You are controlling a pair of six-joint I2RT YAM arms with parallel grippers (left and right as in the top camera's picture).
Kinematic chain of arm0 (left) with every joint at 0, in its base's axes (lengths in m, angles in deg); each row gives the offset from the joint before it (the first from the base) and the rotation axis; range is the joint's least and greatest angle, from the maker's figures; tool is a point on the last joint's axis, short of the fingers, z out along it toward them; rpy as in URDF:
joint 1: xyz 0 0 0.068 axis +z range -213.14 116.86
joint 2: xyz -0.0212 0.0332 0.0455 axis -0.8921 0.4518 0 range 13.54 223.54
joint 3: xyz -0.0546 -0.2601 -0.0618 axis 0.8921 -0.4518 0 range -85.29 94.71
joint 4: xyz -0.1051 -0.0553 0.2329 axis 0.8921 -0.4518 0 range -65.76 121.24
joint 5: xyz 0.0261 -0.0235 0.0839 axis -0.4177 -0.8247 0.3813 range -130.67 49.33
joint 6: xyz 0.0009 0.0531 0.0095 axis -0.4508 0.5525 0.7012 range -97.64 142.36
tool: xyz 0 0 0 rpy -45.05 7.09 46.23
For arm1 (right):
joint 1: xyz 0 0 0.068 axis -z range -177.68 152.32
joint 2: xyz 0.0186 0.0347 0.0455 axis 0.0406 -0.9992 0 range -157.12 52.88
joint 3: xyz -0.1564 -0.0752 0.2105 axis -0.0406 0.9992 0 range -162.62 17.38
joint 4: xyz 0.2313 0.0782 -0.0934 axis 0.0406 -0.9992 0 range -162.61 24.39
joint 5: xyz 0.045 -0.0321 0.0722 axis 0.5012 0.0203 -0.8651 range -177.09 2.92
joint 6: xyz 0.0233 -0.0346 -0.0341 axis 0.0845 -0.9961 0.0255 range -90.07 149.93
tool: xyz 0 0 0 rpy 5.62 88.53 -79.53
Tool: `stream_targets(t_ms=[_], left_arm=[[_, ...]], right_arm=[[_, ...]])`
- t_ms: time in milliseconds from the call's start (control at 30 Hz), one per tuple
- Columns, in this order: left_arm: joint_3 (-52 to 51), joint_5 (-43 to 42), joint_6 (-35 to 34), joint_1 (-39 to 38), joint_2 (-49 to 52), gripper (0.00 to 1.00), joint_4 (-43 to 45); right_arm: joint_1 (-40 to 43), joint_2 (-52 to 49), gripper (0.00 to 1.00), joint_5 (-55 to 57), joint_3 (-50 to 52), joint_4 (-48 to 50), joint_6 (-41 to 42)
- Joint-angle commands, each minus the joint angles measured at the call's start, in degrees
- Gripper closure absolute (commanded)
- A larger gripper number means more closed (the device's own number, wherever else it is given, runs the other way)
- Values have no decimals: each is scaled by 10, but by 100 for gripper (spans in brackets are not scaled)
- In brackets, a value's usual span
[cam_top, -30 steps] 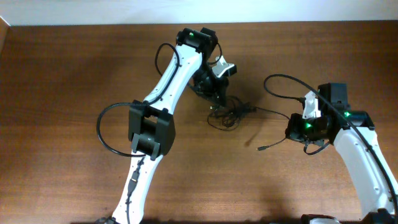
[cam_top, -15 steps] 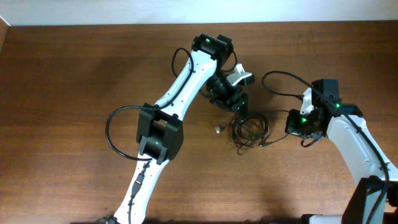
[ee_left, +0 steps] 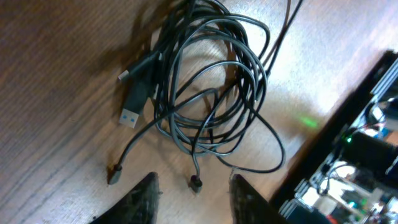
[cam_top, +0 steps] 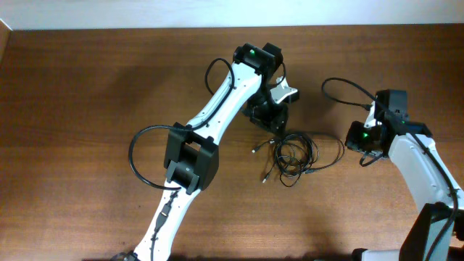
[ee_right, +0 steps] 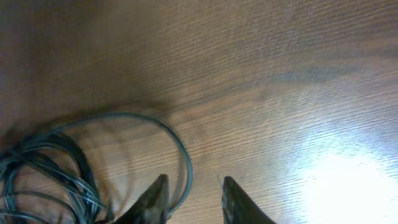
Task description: Untangle cables
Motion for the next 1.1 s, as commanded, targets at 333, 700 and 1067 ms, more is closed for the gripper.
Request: stream_targets(t_ms=[333, 700, 1067], left_arm=[[-117, 9, -60, -60, -19, 94, 77], [-190, 333, -106, -56, -19, 100, 134], [-18, 443, -182, -56, -20, 72, 70]], right_arm=[[2, -6, 47, 17, 78, -1, 110], [2, -150, 59, 43, 92, 95, 135], [2, -160, 41, 31, 71, 73, 135]])
